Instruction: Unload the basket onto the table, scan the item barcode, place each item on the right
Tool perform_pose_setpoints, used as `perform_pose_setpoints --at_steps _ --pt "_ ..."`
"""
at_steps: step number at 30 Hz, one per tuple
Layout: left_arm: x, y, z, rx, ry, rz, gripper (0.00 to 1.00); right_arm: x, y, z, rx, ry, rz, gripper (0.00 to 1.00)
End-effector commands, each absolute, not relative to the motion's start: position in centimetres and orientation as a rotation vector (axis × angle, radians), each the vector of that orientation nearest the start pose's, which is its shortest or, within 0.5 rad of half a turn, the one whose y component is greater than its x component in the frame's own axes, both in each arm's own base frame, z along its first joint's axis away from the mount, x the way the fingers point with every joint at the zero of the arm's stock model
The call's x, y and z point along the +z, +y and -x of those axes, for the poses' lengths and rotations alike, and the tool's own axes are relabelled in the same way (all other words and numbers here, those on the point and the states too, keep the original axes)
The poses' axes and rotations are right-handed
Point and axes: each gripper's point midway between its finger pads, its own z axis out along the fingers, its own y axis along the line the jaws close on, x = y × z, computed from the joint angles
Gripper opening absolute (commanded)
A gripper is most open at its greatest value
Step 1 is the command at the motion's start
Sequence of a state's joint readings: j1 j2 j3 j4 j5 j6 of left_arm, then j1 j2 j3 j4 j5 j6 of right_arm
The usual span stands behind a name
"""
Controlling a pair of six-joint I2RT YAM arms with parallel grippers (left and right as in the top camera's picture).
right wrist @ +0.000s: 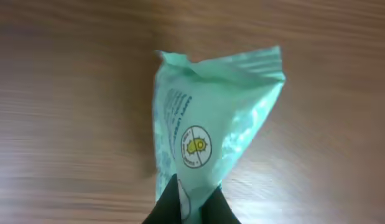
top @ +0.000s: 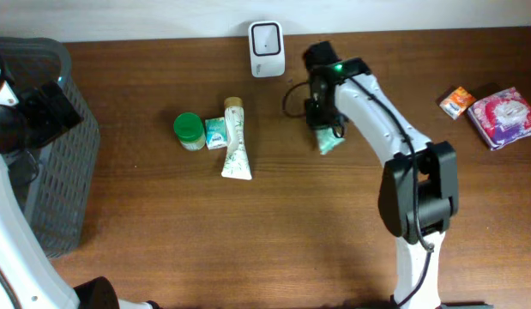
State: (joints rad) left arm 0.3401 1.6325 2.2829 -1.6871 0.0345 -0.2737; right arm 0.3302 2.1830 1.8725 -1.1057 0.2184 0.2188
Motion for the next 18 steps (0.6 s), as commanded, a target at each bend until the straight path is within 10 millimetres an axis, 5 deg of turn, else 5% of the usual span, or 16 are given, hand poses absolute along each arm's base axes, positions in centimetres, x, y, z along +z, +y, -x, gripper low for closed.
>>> perform_pose_setpoints --at_steps 1,5,7,10,11,12,15,18 --pt "36.5 10.1 -30.1 -0.027 2.475 0.782 0.99 9.0 7.5 -44.9 -0.727 2.765 0.045 0.04" --pt "36.5 10.1 -30.1 -0.027 2.475 0.782 0.99 5.4 7.1 -43.9 -0.834 2.825 0.05 0.04" --pt "36.5 10.1 -30.1 -0.027 2.475 0.782 0.99 3.3 9.8 -43.5 -0.686 2.897 0.083 0.08" --pt "36.5 10.1 -30.1 -0.027 2.475 0.782 0.99 2.2 14.3 -43.0 -0.425 2.953 0.125 0.39" --pt "36.5 10.1 -30.1 -0.027 2.475 0.782 0.99 2.0 16.2 -42.7 -0.345 2.962 0.155 0.6" --pt "36.5 10.1 -30.1 -0.027 2.475 0.782 0.99 1.9 17.1 -42.5 -0.3 2.97 0.171 0.63" --pt "36.5 10.1 -30.1 -0.027 2.475 0.782 0.99 3.8 20.9 -42.5 -0.059 2.993 0.211 0.67" --pt "36.5 10.1 -30.1 -0.027 2.475 0.782 0.99 8.4 20.5 -44.6 -0.032 2.932 0.281 0.84"
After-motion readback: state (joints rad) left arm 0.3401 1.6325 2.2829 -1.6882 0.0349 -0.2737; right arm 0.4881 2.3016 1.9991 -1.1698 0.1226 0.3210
